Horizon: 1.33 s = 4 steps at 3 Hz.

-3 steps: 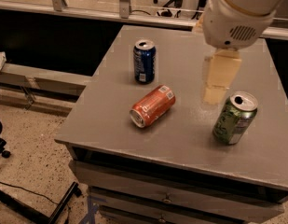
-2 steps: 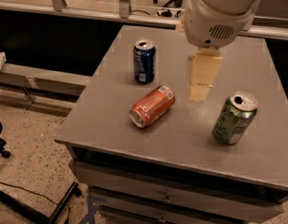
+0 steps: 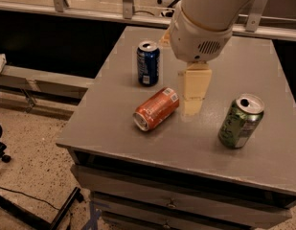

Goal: Place coke can upright

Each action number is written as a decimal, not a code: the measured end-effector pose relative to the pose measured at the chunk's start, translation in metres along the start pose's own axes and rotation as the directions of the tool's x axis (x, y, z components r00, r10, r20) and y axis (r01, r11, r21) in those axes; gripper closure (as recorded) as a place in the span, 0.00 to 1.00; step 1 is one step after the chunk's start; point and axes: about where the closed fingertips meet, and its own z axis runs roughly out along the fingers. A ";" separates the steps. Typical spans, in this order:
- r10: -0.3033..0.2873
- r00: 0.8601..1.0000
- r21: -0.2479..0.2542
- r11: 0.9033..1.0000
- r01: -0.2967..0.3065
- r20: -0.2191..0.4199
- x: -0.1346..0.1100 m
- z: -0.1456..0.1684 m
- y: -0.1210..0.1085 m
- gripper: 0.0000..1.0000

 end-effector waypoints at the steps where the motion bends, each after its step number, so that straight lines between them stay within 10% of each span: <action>1: -0.076 0.997 -0.055 0.996 0.077 0.012 -0.007 0.021 0.005 0.00; 4: -0.210 0.975 -0.164 0.967 0.197 -0.067 -0.036 0.086 0.005 0.00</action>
Offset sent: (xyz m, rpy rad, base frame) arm 0.0015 0.0356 -0.0721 -0.0983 0.1443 0.1960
